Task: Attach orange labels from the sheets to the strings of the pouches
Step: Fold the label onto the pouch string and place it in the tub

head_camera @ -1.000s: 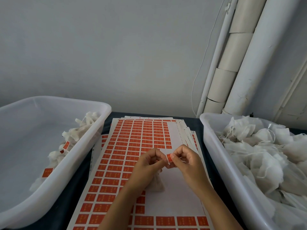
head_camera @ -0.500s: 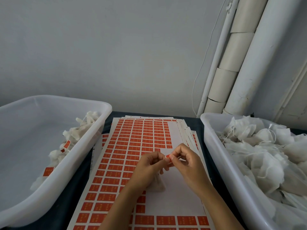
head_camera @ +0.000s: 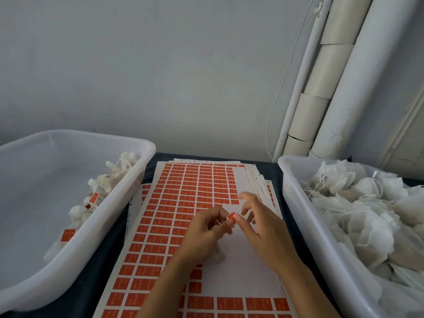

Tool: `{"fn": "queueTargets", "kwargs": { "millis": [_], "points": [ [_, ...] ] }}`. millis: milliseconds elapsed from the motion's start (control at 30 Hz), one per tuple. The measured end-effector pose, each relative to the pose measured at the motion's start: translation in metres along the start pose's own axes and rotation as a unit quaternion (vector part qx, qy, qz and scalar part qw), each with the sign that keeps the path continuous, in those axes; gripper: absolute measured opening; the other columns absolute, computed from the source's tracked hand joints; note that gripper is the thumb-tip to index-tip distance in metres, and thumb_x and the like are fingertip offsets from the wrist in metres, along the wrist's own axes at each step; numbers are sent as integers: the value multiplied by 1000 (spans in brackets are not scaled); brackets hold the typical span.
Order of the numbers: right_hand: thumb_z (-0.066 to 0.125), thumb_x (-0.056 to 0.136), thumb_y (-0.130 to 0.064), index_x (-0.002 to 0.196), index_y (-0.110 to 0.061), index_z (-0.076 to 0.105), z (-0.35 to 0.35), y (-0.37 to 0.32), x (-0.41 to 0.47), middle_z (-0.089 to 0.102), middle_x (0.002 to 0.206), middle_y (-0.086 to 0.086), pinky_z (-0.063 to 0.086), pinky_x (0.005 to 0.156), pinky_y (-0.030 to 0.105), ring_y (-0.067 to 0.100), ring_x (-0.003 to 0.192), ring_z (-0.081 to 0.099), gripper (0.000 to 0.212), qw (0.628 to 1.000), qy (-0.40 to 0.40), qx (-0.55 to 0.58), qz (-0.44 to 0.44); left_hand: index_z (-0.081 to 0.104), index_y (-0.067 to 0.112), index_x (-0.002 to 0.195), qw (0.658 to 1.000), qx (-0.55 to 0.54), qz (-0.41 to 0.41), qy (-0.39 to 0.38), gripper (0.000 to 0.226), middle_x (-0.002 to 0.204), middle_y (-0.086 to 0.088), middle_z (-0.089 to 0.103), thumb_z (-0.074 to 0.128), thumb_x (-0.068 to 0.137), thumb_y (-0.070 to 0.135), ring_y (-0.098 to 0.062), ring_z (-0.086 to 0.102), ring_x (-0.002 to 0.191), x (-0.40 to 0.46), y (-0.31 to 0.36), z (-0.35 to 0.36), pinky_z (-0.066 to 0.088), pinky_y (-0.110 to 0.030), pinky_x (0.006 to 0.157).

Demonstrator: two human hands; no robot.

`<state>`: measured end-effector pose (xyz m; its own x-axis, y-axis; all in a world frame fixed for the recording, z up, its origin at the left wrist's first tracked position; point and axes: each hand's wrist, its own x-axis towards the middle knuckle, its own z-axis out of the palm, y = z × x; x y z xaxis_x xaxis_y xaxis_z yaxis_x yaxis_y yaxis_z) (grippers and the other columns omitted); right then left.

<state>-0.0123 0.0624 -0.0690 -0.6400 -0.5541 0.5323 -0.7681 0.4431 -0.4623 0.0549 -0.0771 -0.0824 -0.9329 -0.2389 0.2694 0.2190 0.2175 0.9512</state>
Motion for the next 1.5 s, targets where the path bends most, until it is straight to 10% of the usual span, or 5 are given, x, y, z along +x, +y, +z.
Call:
{"fn": "queueTargets", "kwargs": {
  "millis": [300,867,1500],
  "points": [
    [53,91,-33,70,-27,55,10,1,-1,59,63,-14,50,65,16,7,66,58,21,974,-66,191,104,66,19,79,999,32,0,-14,18,69,8,62,56,92,11,-3,55,65,1,0,1,44,-14,61],
    [53,87,-39,70,-25,56,17,-1,-2,61,64,-11,48,62,10,5,69,60,22,974,-28,198,105,67,-1,83,999,2,-8,-43,17,72,-3,62,52,92,1,-9,56,69,3,-1,1,46,-19,68],
    [44,96,-21,87,-21,54,14,-7,0,56,55,-14,43,51,12,4,46,50,14,943,-66,298,133,59,19,79,999,28,-21,19,30,71,8,59,38,100,21,0,56,67,-1,-4,-3,45,-11,67]
  ]
}}
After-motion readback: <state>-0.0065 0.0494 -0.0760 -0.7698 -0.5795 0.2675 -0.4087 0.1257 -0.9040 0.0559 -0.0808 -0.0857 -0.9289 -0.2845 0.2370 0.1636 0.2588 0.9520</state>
